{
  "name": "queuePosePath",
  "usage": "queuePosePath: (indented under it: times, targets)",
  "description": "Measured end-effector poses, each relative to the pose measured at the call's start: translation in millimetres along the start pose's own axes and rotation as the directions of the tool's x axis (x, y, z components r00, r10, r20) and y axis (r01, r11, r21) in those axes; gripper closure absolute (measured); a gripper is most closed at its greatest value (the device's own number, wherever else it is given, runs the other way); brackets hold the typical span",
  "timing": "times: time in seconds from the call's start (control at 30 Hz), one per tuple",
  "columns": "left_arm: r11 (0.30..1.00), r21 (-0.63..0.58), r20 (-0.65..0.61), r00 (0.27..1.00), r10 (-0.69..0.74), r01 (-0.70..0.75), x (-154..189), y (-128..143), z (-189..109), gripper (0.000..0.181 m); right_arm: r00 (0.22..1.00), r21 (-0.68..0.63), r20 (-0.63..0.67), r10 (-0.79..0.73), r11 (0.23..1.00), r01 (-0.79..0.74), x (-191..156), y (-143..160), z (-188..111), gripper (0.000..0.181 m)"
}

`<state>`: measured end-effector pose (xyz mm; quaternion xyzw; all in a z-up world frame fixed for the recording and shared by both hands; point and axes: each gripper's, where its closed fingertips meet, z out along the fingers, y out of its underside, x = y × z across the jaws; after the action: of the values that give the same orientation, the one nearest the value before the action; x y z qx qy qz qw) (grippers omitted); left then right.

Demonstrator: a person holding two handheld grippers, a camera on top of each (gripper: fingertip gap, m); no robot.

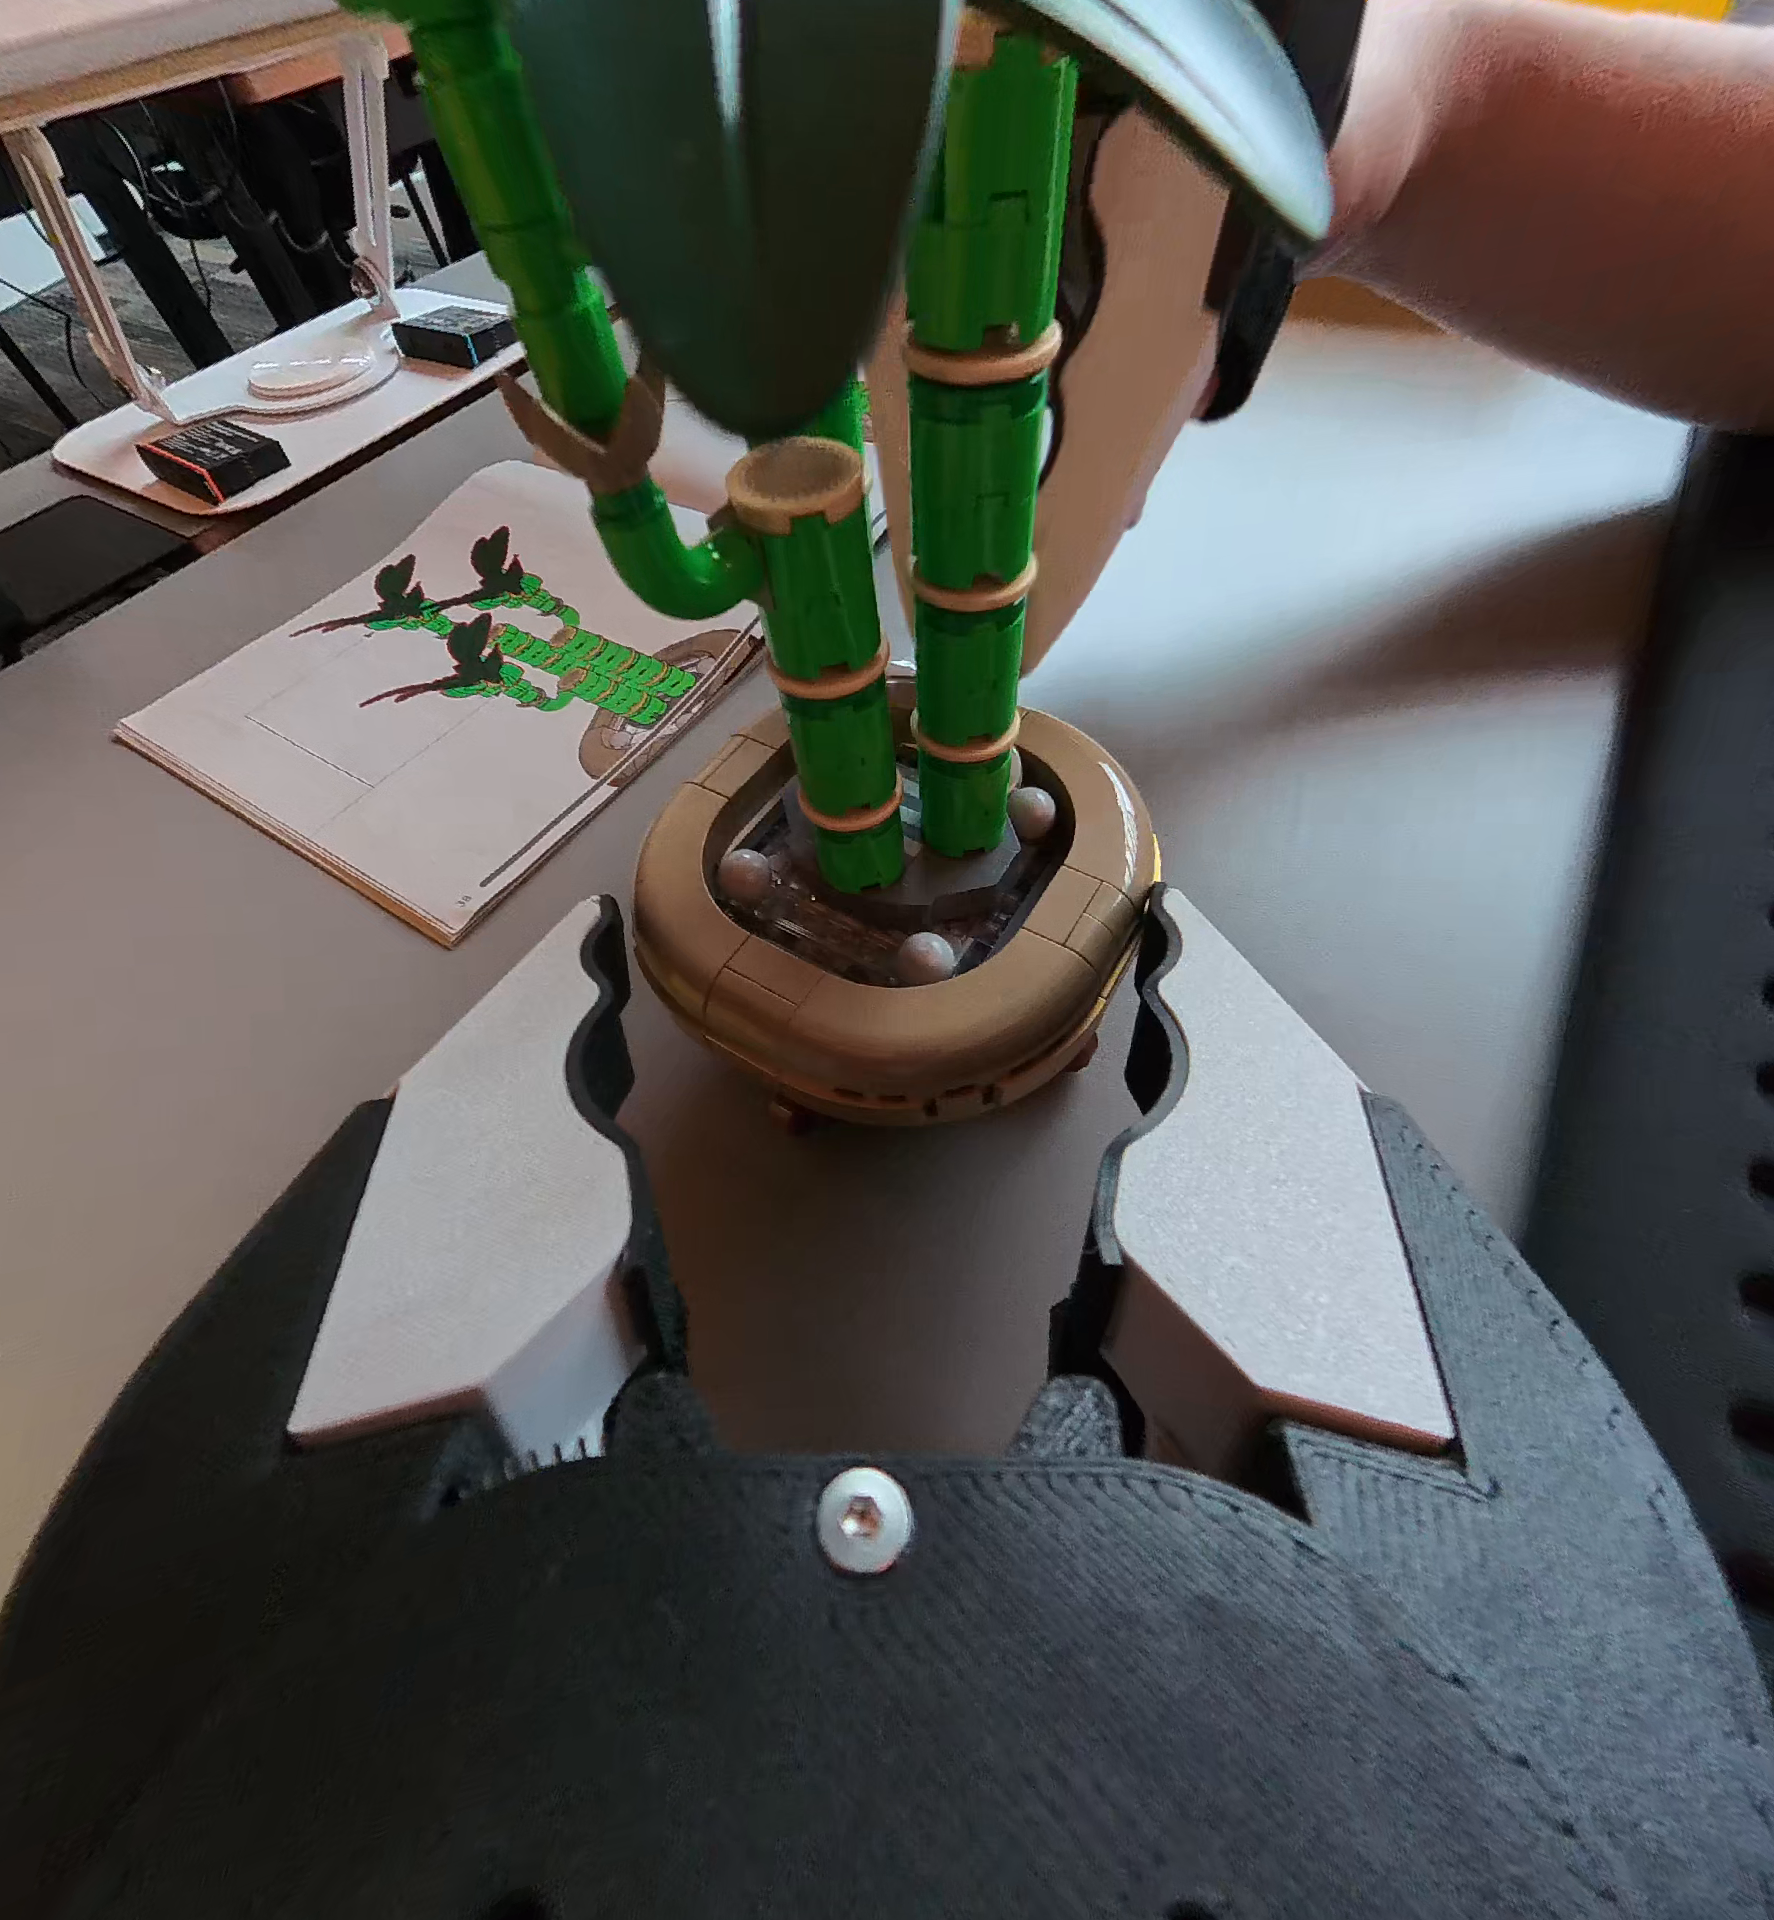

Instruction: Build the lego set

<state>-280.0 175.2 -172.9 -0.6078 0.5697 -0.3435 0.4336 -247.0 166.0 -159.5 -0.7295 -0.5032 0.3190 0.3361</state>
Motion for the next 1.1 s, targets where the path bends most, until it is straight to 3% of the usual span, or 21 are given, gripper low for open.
queuePosePath:
  times: [0.13, 0.2, 0.47, 0.53, 0.67, 0.83, 0.97, 1.1]
  targets:
    - [1.0, -0.004, -0.006, 1.0, -0.008, 0.008, 0, 0, 0, 0.084, 0.999, 0.012, -0.038, 0.007, 1.0, -0.006, 7, -2, 8, 0.167]
    - [1.0, -0.003, -0.005, 1.0, -0.006, 0.006, 0, 0, 0, 0.084, 0.998, 0.026, -0.06, 0.007, 1.0, -0.005, 10, -4, 7, 0.153]
    - [1.0, -0.003, -0.008, 1.0, -0.006, 0.006, 0, 0, 0, 0.084, 0.999, 0.078, -0.03, 0.017, 0.997, -0.015, 15, -1, -14, 0.16]
    - [1.0, -0.003, -0.008, 1.0, -0.006, 0.006, 0, 0, 0, 0.084, 0.999, 0.031, -0.041, -0.015, 0.999, 0.016, 18, 9, -18, 0.16]
    - [1.0, 0.0, -0.004, 1.0, 0.0, 0.0, 0, 0, 0, 0.084, 0.991, -0.012, -0.125, -0.048, 0.999, 0.047, 36, 26, -47, 0.16]
    - [1.0, -0.004, -0.009, 1.0, -0.007, 0.007, 0, 1, 1, 0.084, 0.987, 0.163, -0.159, -0.017, 0.986, 0.043, 40, 4, -82, 0.16]
    - [1.0, -0.004, -0.008, 1.0, -0.007, 0.007, 0, 1, 0, 0.084, 0.989, 0.244, -0.117, -0.085, 0.963, 0.112, 22, -22, -62, 0.158]
    - [1.0, -0.002, -0.002, 1.0, -0.002, 0.002, 0, 1, 0, 0.084, 0.988, 0.12, -0.09, -0.125, 0.984, 0.136, 17, -6, -53, 0.156]
